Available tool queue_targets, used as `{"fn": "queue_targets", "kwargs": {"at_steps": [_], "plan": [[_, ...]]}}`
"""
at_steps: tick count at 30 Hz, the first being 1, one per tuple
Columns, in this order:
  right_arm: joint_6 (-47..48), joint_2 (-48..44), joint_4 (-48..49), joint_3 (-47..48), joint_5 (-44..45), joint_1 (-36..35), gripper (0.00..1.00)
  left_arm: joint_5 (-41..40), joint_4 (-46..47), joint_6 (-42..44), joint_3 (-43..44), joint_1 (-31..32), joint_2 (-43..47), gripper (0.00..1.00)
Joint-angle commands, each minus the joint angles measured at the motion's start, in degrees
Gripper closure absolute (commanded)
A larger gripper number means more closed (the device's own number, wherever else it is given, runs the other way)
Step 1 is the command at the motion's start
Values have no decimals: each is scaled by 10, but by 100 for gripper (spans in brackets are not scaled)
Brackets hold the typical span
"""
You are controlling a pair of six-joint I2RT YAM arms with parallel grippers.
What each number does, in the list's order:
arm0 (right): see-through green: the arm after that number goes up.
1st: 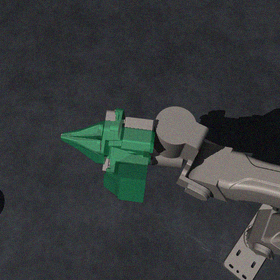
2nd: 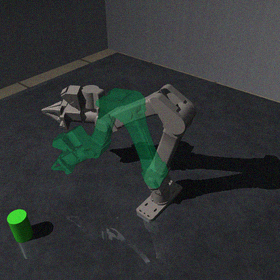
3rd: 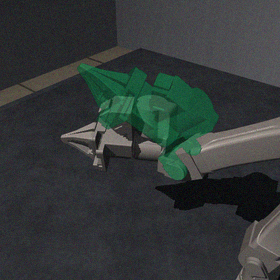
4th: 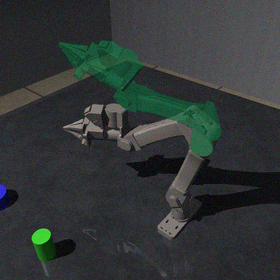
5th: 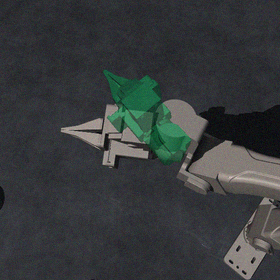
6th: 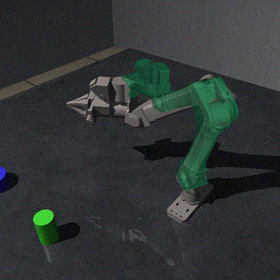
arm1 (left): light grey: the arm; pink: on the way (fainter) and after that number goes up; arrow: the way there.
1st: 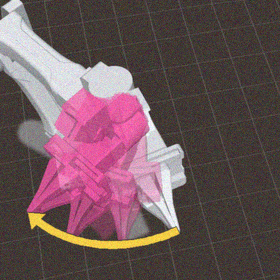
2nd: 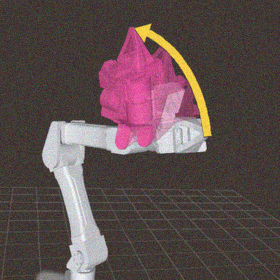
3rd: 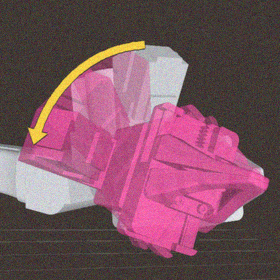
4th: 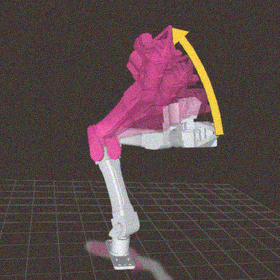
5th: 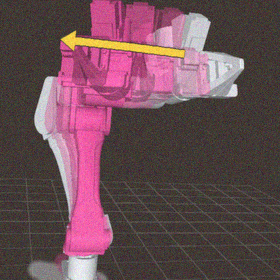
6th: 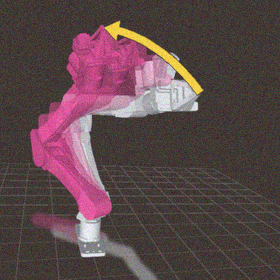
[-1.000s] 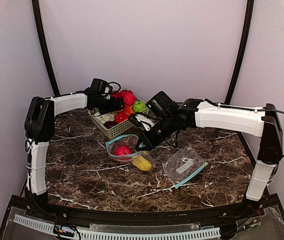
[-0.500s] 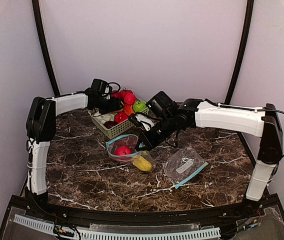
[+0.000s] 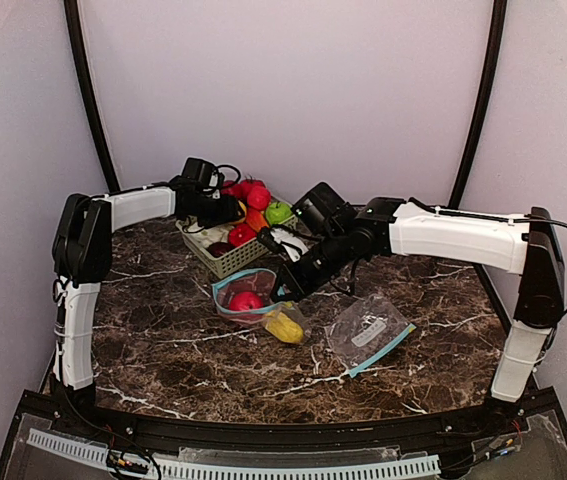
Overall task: Place the food in the zip-top bag and seal the zipper
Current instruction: Pick up the fake fruit from the bin, then place the fake fruit in the zipper food storage bag.
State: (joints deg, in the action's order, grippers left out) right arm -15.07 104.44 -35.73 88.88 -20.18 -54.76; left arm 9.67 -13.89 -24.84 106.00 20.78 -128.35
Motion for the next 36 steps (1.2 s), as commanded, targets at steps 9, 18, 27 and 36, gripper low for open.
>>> {"fn": "queue_targets", "kwargs": {"at_steps": [9,18,27,36], "plan": [[3,-13,22,4,-6,-2,100,-8,-13,-3,-76,-3,102,40],[4,-14,21,2,-4,-2,100,3,-5,-6,-197,-3,195,41],[4,-17,22,3,1,-2,100,-33,6,11,-356,-3,386,41],[11,-20,20,3,1,-2,100,16,-40,56,-442,-2,571,42]]}}
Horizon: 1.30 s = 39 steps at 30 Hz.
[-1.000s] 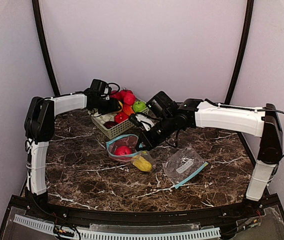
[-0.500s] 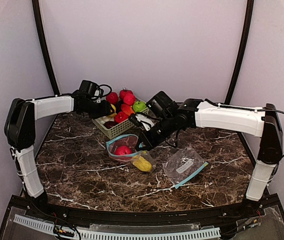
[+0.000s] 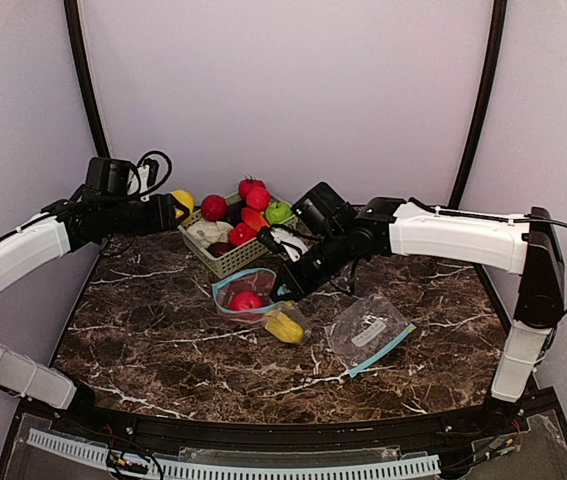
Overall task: Place the food in the zip-top bag and seal the zipper
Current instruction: Place the fake fruit in the zipper food storage bag.
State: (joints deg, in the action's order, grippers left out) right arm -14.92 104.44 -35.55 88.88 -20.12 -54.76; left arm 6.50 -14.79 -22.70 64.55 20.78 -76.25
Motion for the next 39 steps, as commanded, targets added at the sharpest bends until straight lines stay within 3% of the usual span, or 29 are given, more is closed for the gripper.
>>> {"fn": "queue_targets", "kwargs": {"at_steps": [1,5,11,15,39], "plan": [[10,-21,18,2,1,-2,100,87,-41,40,-35,0,67,42],[16,-23,15,-2,4,-2,100,183,-81,69,-47,33,112,42],[30,-25,4,2,0,-1,100,235,-154,93,-32,161,138,42],[40,-26,-5,6,2,-2,100,268,-164,85,-35,202,133,43],[85,-43,0,-8,-41,-15,100,221,-157,99,-1,228,-27,44]]}}
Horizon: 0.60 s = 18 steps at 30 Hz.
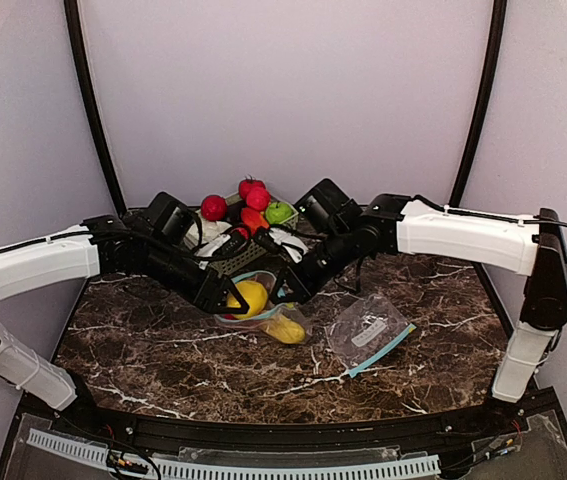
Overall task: Place the food in the zip-top bag and seal the zipper
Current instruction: Place the fake fruit in the zipper food storage bag.
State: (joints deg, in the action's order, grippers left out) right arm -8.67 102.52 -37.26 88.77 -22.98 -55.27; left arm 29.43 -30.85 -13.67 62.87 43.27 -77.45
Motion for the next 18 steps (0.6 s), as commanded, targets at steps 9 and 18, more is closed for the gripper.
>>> {"fn": "queue_targets", "kwargs": {"at_steps": [9,18], "plan": [[21,-12,36,-6,-23,-12,100,-18,18,10,27,21,-48,43],[18,-8,58,-13,-53,-12,100,-67,37,4,37,38,-90,42]]}}
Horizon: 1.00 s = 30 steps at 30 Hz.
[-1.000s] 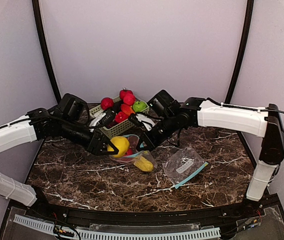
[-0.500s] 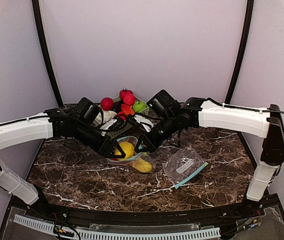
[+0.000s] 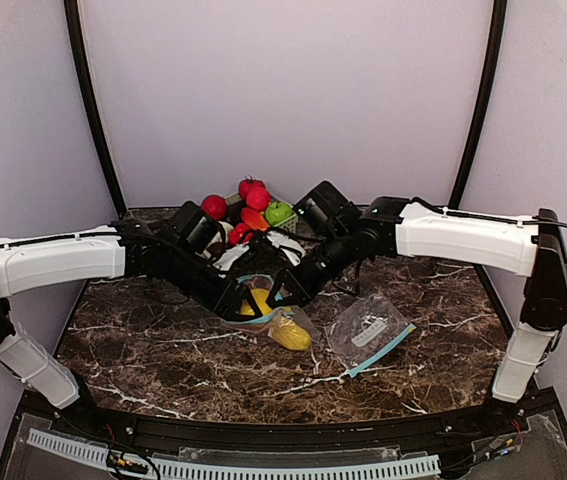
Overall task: Place the food in the zip-top bag and seal the zipper
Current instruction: Place the fake fruit in the zipper food storage bag.
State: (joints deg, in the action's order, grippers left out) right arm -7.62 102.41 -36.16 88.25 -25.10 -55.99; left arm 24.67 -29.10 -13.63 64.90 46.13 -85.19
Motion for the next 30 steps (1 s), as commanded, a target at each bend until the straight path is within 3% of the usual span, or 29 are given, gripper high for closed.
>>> {"fn": "queue_targets", "kwargs": {"at_steps": [1,6,14,20,30], "plan": [[7,-7,48,-9,-33,-5,100,-21,23,2,17,10,-15,42],[9,-6,61,-20,-34,-5,100,1,64,-7,12,14,-24,39],[1,-4,64,-23,-9,-3,100,-4,65,-4,-4,17,-16,25],[-9,-8,65,-30,-2,4,100,-15,57,-10,-28,17,28,14],[-18,-18,67,-41,3,11,100,-76,-7,-27,-29,14,155,10]]}}
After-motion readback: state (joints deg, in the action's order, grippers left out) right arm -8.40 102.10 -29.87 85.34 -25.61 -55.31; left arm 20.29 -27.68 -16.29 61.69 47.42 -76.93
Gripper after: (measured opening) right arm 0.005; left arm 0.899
